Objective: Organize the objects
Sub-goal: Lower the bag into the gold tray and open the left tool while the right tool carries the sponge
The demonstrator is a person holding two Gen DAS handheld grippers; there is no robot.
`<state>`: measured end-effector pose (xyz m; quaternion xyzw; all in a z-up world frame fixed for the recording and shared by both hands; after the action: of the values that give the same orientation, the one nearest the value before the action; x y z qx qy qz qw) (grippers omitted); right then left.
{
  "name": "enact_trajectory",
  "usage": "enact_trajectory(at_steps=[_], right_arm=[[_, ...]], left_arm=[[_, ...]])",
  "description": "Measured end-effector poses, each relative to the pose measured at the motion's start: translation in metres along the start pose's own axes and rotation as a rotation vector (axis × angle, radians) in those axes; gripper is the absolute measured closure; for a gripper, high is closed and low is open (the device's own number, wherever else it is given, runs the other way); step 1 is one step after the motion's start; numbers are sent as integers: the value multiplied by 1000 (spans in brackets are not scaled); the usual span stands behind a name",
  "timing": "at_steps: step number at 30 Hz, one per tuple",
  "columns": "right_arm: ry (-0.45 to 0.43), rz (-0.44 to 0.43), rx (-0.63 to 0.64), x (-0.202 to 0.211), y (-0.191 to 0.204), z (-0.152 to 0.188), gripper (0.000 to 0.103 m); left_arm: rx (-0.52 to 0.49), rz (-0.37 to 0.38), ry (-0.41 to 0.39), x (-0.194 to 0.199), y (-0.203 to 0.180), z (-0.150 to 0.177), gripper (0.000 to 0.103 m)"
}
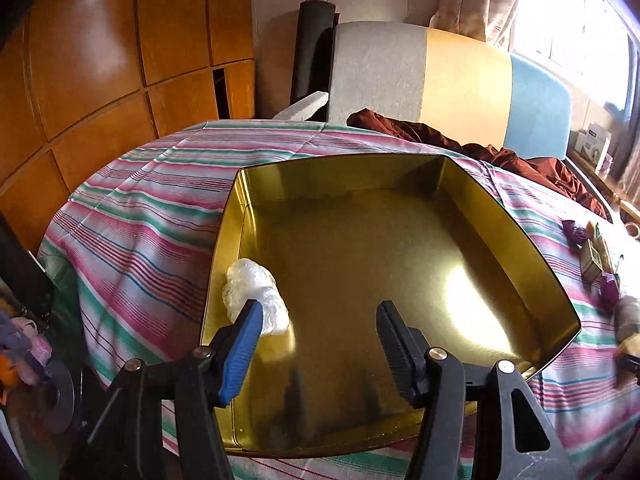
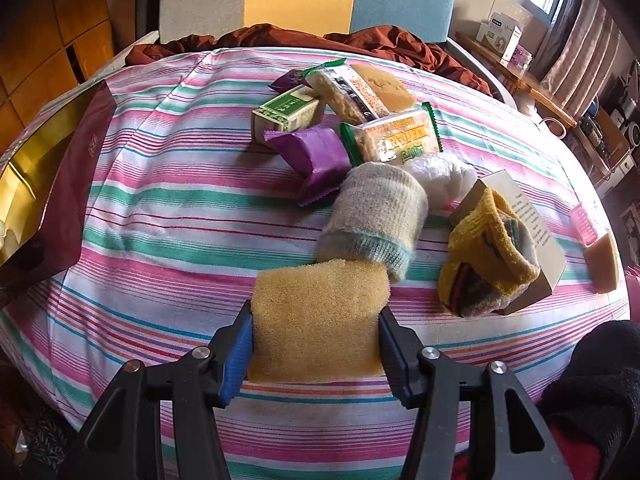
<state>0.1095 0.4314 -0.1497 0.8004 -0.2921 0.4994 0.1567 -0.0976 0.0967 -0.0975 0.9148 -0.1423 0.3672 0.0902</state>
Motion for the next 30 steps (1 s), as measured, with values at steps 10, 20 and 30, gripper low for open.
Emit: enact_trajectory(at_steps=[10, 20, 30], right_arm=[[-44, -7, 103, 2, 41, -3, 46], [-65, -3, 137, -2, 47, -8, 46], [-120, -51, 198, 4, 71, -21, 46]], left_arm=[[-2, 27, -24, 15, -10, -5, 43], [-5, 31, -35, 22, -13, -6, 42], [17, 66, -34, 27, -20, -16, 34]])
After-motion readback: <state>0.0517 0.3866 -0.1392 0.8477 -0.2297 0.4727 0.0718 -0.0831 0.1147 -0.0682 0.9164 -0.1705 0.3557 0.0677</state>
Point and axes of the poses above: each gripper's, at about its wrist camera, not at the fingertips, and x roughly against the way its jaws point, y to its left, z to its underside, the point moved 9 cm from there along -x, roughly the way its jaws point, and after that the axes turned 5 degrees about -x, right-handed, at the moved point
